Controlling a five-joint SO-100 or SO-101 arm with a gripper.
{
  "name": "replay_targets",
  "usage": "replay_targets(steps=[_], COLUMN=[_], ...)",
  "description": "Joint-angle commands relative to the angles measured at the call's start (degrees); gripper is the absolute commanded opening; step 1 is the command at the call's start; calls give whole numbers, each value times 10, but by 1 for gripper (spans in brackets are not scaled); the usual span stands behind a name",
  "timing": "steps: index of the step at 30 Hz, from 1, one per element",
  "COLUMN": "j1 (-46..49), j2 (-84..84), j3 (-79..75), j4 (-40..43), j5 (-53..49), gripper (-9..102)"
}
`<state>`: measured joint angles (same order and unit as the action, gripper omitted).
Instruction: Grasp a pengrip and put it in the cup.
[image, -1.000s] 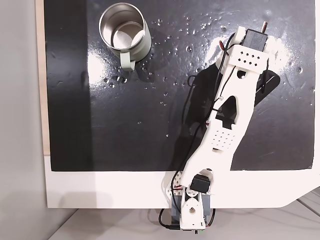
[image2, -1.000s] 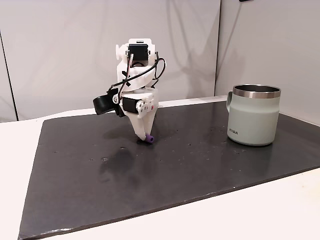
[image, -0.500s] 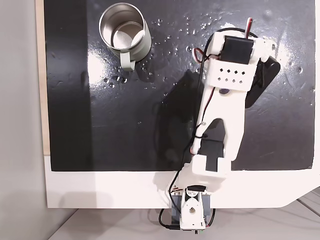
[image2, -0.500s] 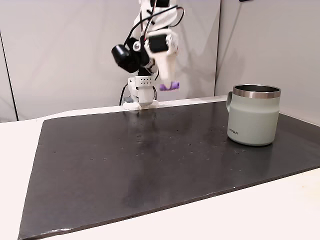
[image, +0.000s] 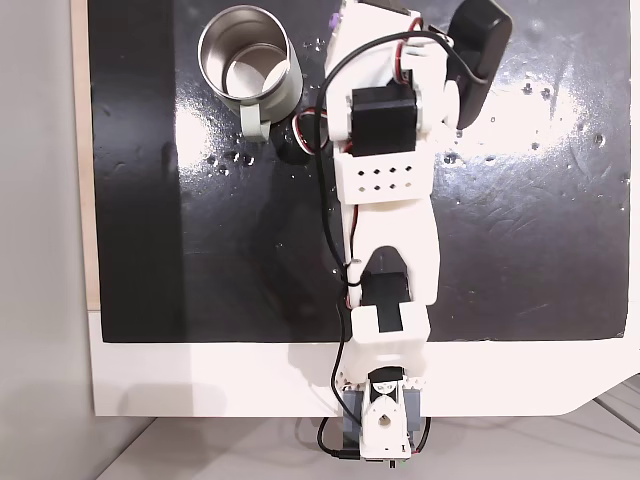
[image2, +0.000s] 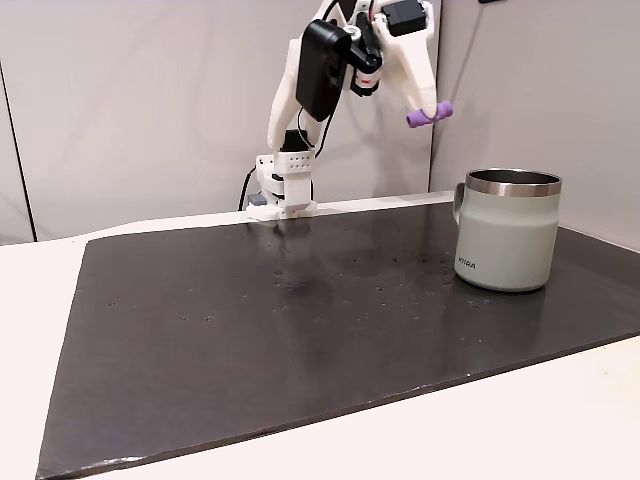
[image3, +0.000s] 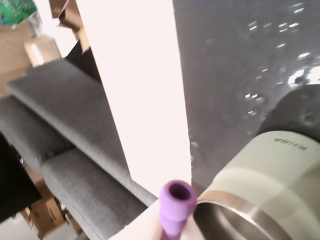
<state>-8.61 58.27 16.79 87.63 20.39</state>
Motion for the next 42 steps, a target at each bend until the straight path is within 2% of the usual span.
replay_targets(steps=[1, 7, 16, 27, 34, 35, 38, 40, 42], j1=[-33, -97, -176, -162, -160, -162, -166, -166, -163], j2=[-31, -130, -182, -185, -185, -185, -185, -182, -175], j3=[-99, -213, -241, -242, -242, -241, -240, -240, -240], j4=[-35, -54, -65, 4, 6, 6, 16, 24, 27], j5=[-23, -53, -69, -81, -102, -112, -137, -133, -126], gripper=[0, 0, 0, 0, 0, 4, 24, 32, 35])
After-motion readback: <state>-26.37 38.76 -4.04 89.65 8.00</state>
